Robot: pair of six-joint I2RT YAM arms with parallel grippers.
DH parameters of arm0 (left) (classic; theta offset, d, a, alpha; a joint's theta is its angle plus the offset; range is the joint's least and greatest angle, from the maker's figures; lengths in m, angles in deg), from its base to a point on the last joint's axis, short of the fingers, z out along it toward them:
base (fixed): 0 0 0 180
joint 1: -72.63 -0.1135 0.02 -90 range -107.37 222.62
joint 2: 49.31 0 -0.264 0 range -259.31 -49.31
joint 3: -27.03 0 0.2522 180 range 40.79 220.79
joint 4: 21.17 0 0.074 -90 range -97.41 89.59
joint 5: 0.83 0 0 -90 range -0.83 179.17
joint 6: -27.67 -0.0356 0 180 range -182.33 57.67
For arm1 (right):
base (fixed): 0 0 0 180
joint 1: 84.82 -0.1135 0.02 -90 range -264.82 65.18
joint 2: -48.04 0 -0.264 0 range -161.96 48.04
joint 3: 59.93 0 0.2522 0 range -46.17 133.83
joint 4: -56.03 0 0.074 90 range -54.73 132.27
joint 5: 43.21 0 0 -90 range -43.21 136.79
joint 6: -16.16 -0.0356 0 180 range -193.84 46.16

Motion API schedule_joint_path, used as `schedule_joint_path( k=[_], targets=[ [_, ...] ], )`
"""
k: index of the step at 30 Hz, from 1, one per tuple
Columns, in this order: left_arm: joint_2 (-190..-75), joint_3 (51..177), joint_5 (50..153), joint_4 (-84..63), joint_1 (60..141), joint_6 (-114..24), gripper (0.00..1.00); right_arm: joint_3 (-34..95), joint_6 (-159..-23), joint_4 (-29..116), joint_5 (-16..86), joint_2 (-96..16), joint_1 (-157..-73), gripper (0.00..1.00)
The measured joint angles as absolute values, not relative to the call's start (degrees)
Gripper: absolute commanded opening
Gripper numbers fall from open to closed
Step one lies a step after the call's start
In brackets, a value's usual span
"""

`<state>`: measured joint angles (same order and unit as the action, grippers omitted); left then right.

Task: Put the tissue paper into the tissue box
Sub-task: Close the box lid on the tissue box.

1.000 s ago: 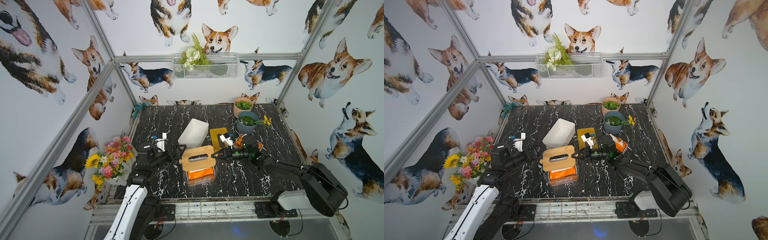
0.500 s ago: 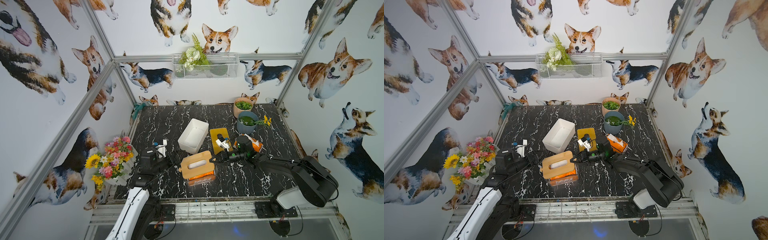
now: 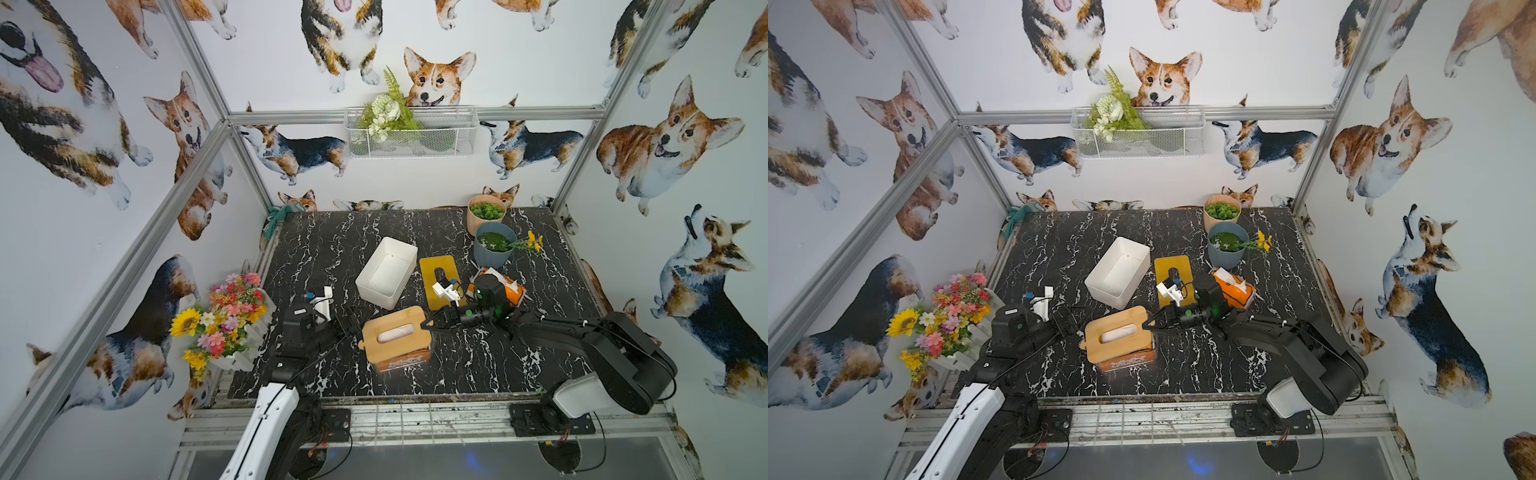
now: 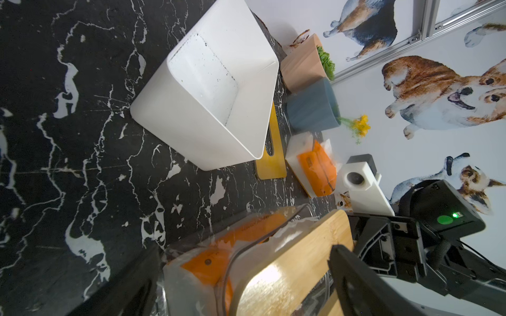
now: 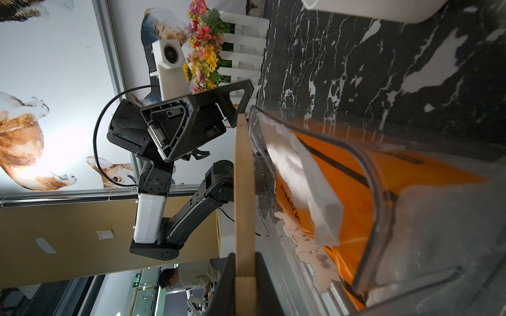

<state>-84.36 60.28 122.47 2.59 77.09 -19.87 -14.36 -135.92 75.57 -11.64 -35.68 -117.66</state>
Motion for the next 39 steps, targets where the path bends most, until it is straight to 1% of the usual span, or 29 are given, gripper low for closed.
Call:
schedule_joint_path(
  k=[18,23,28,32,39],
  targets=[
    [-84.86,59.6,122.32,2.96,77.29,-18.41,1.0,-14.88,-136.4,75.94,-10.44,-37.83,-116.94,0.0],
    [-84.03,57.81,120.83,2.81,79.39,-17.12,0.99,-15.56,-136.64,76.86,-10.14,-38.15,-116.94,0.0],
    [-84.49,56.39,117.42,2.26,86.45,-15.28,0.92,-16.96,-136.86,78.19,-9.81,-38.35,-116.31,0.0],
    [-87.79,56.63,114.32,0.75,92.29,-14.43,0.87,-18.75,-137.95,79.87,-9.28,-37.98,-114.89,0.0],
    [-94.37,60.06,113.03,-0.34,94.71,-16.2,0.79,-22.12,-139.15,82.78,-8.5,-35.77,-112.42,0.0]
  ],
)
